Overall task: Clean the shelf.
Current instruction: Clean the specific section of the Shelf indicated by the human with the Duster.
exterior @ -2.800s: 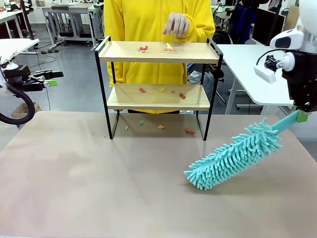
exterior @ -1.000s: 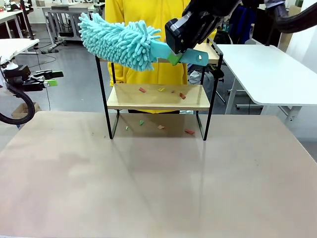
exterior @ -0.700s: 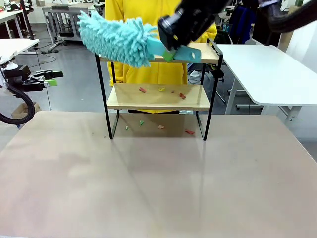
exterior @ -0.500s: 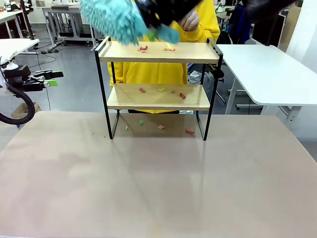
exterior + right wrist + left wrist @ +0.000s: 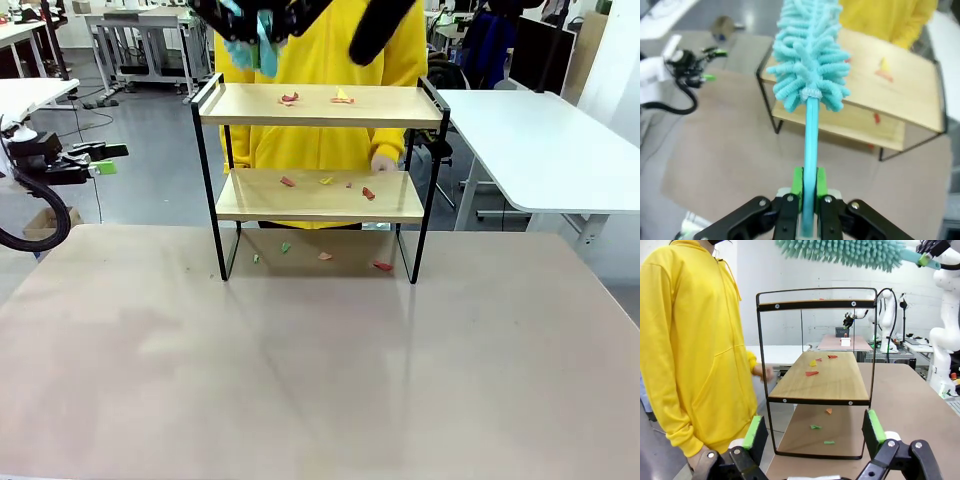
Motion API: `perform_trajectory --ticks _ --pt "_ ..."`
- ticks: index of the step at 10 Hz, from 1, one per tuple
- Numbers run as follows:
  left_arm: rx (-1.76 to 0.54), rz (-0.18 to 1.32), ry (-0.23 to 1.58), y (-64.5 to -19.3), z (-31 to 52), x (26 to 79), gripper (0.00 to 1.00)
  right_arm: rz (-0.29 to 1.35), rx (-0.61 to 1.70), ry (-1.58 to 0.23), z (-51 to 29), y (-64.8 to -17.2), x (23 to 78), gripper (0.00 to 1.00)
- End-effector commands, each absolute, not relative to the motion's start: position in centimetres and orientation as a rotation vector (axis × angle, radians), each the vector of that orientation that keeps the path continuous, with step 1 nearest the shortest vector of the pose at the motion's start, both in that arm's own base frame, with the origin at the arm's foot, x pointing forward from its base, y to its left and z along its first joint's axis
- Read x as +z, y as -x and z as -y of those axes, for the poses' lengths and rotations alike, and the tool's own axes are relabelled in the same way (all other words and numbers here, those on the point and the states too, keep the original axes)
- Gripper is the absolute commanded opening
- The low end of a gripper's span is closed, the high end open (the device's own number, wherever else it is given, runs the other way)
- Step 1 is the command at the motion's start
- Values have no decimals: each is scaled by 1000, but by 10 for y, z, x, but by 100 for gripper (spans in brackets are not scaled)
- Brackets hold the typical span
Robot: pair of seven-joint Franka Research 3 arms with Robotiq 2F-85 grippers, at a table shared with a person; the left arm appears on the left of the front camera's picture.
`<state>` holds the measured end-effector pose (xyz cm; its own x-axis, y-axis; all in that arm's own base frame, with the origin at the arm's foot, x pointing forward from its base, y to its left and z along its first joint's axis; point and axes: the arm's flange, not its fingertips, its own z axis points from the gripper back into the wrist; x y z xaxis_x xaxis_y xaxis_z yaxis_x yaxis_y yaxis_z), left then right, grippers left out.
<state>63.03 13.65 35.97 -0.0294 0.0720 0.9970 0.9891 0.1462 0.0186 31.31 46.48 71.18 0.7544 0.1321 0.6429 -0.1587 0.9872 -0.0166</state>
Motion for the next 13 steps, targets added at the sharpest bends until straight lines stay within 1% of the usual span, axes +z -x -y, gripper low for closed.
perform_trajectory --ticks 1,6,9,13 --pt "-1093 1357 1138 -629 -136 363 100 647 75 -39 -523 -336 731 13" --pt "-1093 1357 1138 -629 -136 363 100 574 22 -157 -533 -362 713 13" --pt "-1093 1357 1138 -629 -136 363 100 536 -15 -155 -524 -370 697 13" --pt "-1093 1357 1138 -629 -136 363 100 438 -44 -180 -509 -378 664 13"
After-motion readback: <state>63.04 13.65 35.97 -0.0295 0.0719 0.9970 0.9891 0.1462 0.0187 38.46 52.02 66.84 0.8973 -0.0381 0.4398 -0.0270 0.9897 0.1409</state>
